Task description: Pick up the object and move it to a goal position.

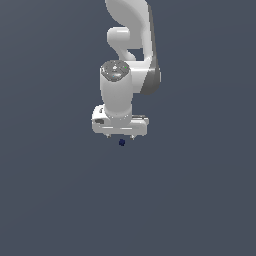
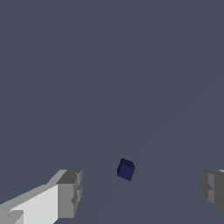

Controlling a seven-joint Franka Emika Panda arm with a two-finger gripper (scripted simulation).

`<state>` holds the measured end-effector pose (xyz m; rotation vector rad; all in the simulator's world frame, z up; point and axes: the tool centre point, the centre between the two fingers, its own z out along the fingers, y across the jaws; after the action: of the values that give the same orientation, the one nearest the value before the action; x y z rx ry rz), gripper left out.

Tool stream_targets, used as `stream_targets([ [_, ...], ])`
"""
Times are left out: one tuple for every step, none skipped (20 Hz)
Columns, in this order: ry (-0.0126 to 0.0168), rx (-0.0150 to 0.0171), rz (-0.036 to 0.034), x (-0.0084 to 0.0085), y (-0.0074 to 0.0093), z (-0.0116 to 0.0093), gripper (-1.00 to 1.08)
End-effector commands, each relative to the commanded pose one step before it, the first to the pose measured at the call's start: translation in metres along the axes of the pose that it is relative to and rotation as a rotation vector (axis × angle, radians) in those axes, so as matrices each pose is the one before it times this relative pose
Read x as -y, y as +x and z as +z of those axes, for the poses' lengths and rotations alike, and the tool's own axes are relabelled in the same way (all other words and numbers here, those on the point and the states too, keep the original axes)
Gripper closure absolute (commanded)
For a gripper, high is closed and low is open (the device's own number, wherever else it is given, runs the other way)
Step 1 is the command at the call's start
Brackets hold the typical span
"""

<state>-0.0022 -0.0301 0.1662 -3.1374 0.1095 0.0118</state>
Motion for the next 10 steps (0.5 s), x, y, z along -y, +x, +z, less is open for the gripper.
stream_targets([
  [0.00000, 0.00000, 0.00000, -0.00001, 0.00000, 0.00000, -0.92],
  [-0.00063, -0.00101, 0.00098, -0.00082, 0.00022, -0.00035, -0.92],
  [-0.00165, -0.00267, 0.00270, -0.00234, 0.00068, -0.00085, -0.92],
  [-0.00282, -0.00452, 0.00461, -0.00392, 0.00110, -0.00147, -0.92],
  [-0.00394, -0.00627, 0.00651, -0.00547, 0.00152, -0.00205, -0.92],
  [-0.00505, -0.00795, 0.00849, -0.00698, 0.00193, -0.00261, -0.92],
  [-0.00470, -0.00732, 0.00815, -0.00647, 0.00179, -0.00242, -0.92],
  [-0.00356, -0.00551, 0.00650, -0.00490, 0.00138, -0.00184, -0.92],
  [-0.00240, -0.00372, 0.00478, -0.00331, 0.00095, -0.00128, -0.92],
  [-0.00119, -0.00187, 0.00282, -0.00166, 0.00050, -0.00068, -0.92],
])
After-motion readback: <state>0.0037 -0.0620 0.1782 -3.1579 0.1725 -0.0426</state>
